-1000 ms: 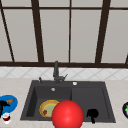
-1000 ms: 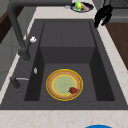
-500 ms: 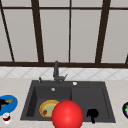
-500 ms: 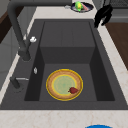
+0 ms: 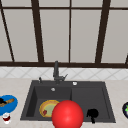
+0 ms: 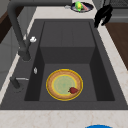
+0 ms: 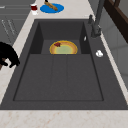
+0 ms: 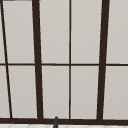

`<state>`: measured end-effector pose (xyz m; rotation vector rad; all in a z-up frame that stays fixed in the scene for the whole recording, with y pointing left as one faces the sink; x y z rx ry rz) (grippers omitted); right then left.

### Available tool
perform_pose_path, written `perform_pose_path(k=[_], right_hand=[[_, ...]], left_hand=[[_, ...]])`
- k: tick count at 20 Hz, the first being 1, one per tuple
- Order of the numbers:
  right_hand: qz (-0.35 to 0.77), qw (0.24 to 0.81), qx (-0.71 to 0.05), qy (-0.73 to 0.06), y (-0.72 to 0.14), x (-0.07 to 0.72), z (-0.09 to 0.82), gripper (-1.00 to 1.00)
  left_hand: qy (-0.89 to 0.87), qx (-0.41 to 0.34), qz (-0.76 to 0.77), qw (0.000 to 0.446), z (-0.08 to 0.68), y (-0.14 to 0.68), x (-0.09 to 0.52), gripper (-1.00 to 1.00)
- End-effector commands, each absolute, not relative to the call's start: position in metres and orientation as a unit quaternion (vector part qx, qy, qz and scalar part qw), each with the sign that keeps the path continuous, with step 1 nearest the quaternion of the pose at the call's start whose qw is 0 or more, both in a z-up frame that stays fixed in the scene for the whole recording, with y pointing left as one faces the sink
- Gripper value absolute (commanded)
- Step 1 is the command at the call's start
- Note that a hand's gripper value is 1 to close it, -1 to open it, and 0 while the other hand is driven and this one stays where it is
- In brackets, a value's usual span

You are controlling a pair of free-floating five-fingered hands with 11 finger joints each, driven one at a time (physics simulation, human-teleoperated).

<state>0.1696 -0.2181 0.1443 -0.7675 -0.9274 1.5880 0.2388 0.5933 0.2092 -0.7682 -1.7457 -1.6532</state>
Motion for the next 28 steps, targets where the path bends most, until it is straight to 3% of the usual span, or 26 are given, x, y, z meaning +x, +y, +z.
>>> perform_pose_path(k=[1,22,28], right_hand=[[0.669,0.543,-0.323,-0.391,-0.218,0.17,0.144,0.0],[0.669,0.543,-0.323,-0.391,-0.218,0.17,0.144,0.0],[0.669,0.543,-0.323,-0.391,-0.218,0.17,0.144,0.0]], left_hand=[[-0.682,-0.255,-0.602,0.327,0.217,0.595,0.239,-1.0],[-0.673,-0.255,-0.608,0.335,0.167,0.595,0.315,-1.0],[-0.669,-0.222,-0.627,0.332,0.161,0.605,0.333,-1.0]])
